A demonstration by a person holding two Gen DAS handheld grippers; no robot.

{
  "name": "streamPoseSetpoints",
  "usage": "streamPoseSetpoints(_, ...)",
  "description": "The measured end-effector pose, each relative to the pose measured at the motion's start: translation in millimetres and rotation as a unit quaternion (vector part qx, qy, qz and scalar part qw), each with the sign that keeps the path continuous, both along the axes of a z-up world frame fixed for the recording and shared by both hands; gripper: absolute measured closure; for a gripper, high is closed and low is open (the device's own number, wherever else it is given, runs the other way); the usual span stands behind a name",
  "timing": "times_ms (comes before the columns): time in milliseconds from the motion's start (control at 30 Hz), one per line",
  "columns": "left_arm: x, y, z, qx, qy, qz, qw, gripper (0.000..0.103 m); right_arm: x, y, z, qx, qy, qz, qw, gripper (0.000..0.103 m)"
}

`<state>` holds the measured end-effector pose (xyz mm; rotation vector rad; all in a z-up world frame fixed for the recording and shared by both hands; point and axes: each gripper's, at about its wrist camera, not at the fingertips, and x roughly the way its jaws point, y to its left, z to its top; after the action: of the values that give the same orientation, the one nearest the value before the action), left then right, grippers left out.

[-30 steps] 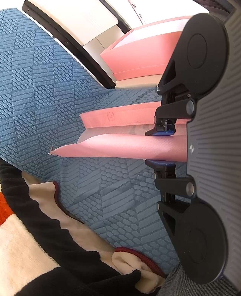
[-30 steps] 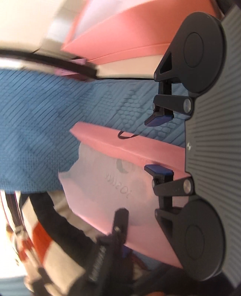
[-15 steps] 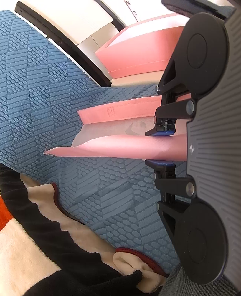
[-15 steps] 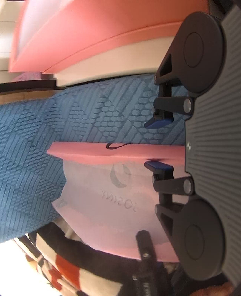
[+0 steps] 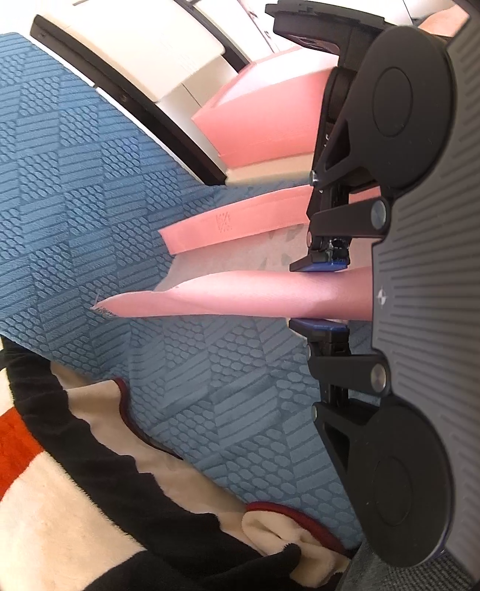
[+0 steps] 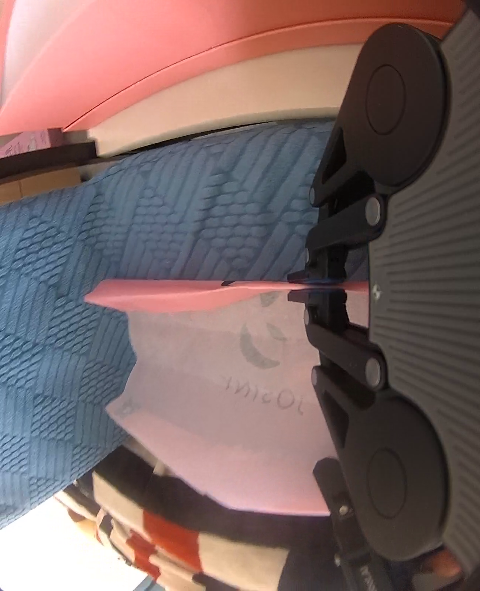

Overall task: Organize objects
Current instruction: 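Close the right gripper on the pink bag's edge, then pull the bag's sides apart with both grippers to open the bag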

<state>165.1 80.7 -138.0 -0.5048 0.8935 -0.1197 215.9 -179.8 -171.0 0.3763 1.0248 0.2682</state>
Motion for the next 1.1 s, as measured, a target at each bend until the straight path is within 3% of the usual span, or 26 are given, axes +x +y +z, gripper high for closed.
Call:
streamPoseSetpoints(167,-1.6,4.3,10.2,-0.005,-0.017,0.002,0.9998,0.087,0.7,-0.8,26.3,0.024,-0.013,0.023,0.999,0.098)
streamPoseSetpoints(500,0.8,1.2,21.3,0.022,-0.043,-0.002,0.9988,0.091,2.8,3.3,62.4,0.010,-0.051,0.063,0.997,0.098)
streamPoseSetpoints(633,12.7,0.5,22.6,0.060,-0.046,0.002,0.9971,0.091,4.5,-4.4,52.4,0.005,-0.063,0.047,0.997,0.098)
streamPoseSetpoints(767,34.1,1.0,7.9,0.089,-0.011,0.006,0.9959,0.091,8.5,-9.5,34.0,-0.014,-0.060,0.033,0.998,0.098)
streamPoseSetpoints(900,50.2,-2.3,-11.7,0.103,0.029,0.004,0.9942,0.091,14.1,-18.6,9.8,0.004,-0.023,0.016,1.000,0.098)
streamPoseSetpoints(1100,52.9,-5.3,-27.3,0.127,0.056,0.007,0.9903,0.091,15.1,-15.5,-2.9,-0.030,-0.023,0.023,0.999,0.098)
